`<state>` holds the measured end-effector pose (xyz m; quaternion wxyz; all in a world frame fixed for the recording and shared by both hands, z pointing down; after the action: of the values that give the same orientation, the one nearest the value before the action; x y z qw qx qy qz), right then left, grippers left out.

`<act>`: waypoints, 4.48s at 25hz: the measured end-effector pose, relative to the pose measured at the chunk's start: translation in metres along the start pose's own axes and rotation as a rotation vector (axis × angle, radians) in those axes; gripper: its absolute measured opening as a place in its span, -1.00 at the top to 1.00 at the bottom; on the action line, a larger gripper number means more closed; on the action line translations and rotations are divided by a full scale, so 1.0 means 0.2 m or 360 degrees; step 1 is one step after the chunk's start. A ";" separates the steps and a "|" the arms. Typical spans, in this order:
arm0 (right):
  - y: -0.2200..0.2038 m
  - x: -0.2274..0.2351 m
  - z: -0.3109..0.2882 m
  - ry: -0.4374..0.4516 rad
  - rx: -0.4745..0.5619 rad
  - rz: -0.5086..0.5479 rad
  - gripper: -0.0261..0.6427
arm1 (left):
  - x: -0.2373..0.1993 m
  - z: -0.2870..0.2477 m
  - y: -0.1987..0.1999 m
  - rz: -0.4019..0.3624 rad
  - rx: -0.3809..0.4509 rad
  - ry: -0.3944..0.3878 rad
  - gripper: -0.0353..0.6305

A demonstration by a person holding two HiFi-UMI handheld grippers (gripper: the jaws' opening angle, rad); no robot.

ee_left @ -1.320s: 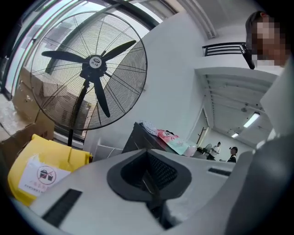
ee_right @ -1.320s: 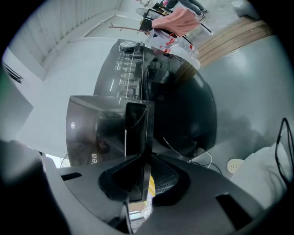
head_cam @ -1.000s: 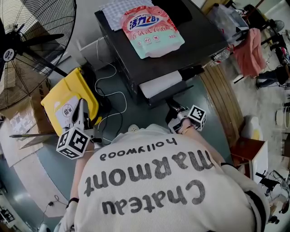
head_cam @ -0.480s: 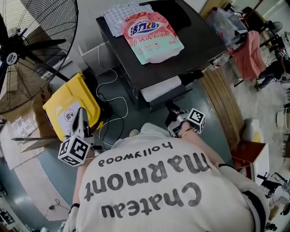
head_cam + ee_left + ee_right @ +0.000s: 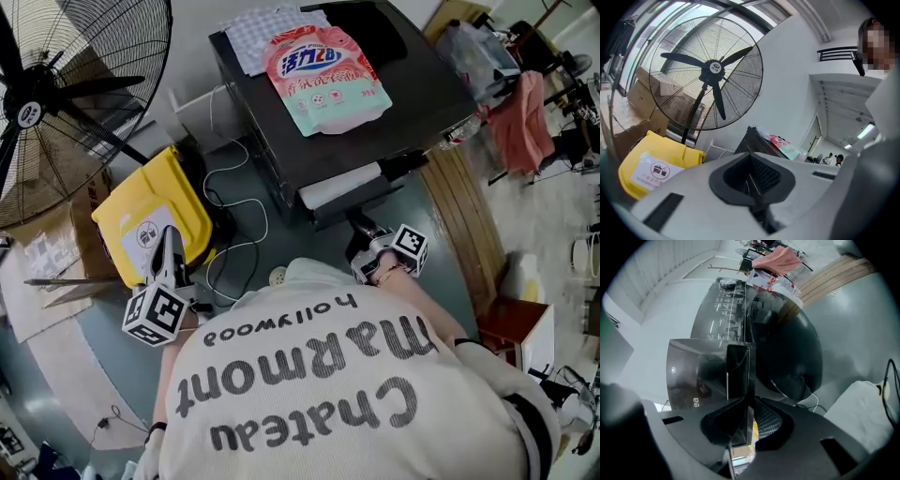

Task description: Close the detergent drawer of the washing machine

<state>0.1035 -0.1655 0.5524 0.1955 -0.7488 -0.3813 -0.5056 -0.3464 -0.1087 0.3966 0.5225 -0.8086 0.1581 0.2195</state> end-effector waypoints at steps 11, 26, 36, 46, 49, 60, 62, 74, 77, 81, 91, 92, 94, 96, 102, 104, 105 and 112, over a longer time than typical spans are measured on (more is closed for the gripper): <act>0.00 -0.02 -0.04 -0.0017 -0.0002 -0.0018 0.70 | -0.02 -0.03 0.01 0.0001 0.0005 0.0000 0.87; 0.01 -0.02 -0.06 0.0031 0.0001 -0.0009 0.70 | -0.01 -0.05 0.03 -0.0018 0.0015 -0.0020 0.87; 0.01 -0.05 -0.07 -0.0003 0.0012 -0.0007 0.70 | -0.04 -0.05 0.01 0.0016 0.0002 -0.0011 0.87; 0.01 -0.04 -0.11 0.0007 0.0049 -0.0023 0.70 | -0.10 -0.04 0.03 0.0026 0.0015 0.0022 0.87; 0.01 -0.05 -0.12 0.0011 0.0059 -0.0031 0.70 | -0.13 -0.03 0.04 0.0031 0.0022 0.0027 0.87; 0.02 -0.08 -0.15 -0.0008 0.0047 -0.0016 0.70 | -0.21 -0.03 0.05 0.0048 0.0084 0.0059 0.87; 0.02 -0.09 -0.17 -0.0017 0.0037 -0.0012 0.70 | -0.23 -0.02 0.03 0.0063 0.0090 0.0073 0.87; 0.05 -0.13 -0.24 0.0014 -0.0043 -0.0015 0.71 | -0.22 0.06 -0.02 0.0099 0.0111 0.0171 0.87; 0.06 -0.13 -0.26 0.0021 -0.0085 -0.0022 0.71 | -0.18 0.09 -0.02 0.0092 0.0119 0.0212 0.87; 0.08 -0.13 -0.26 0.0031 -0.0160 -0.0017 0.71 | -0.10 0.16 -0.06 0.0096 0.0125 0.0270 0.87; 0.15 -0.14 -0.29 0.0006 -0.0348 0.0151 0.69 | 0.19 0.31 -0.29 0.0156 0.0143 0.0389 0.87; 0.15 -0.14 -0.29 -0.0001 -0.0372 0.0183 0.69 | 0.23 0.32 -0.31 0.0157 0.0147 0.0393 0.87; 0.17 -0.14 -0.29 -0.0007 -0.0427 0.0251 0.69 | 0.30 0.34 -0.36 0.0156 0.0154 0.0400 0.87; 0.17 -0.15 -0.28 -0.0003 -0.0487 0.0311 0.69 | 0.37 0.36 -0.41 0.0153 0.0162 0.0401 0.87; 0.20 -0.13 -0.18 -0.0034 -0.0587 0.0374 0.69 | 0.60 0.38 -0.50 0.0192 0.0205 0.0351 0.87; 0.21 -0.11 -0.11 -0.0037 -0.0605 0.0357 0.69 | 0.68 0.40 -0.53 0.0201 0.0218 0.0332 0.87; 0.22 -0.11 -0.07 -0.0027 -0.0610 0.0341 0.69 | 0.72 0.40 -0.55 0.0206 0.0223 0.0321 0.87; 0.29 -0.18 0.22 -0.0117 -0.0557 0.0367 0.74 | 0.96 0.40 -0.70 0.0250 0.0218 0.0244 0.87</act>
<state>0.1676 -0.1854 0.5069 0.1049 -0.8279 -0.2063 -0.5109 -0.1297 0.0160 0.3770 0.5441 -0.7705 0.2751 0.1859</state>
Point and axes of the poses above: the fingertips, and each gripper's own axes: z backward along the fingers, x to its right, y out of its top, the point moved 8 cm from there along z, backward along the fingers, and after that the axes turned 6 degrees about -x, right-handed, at the moved point
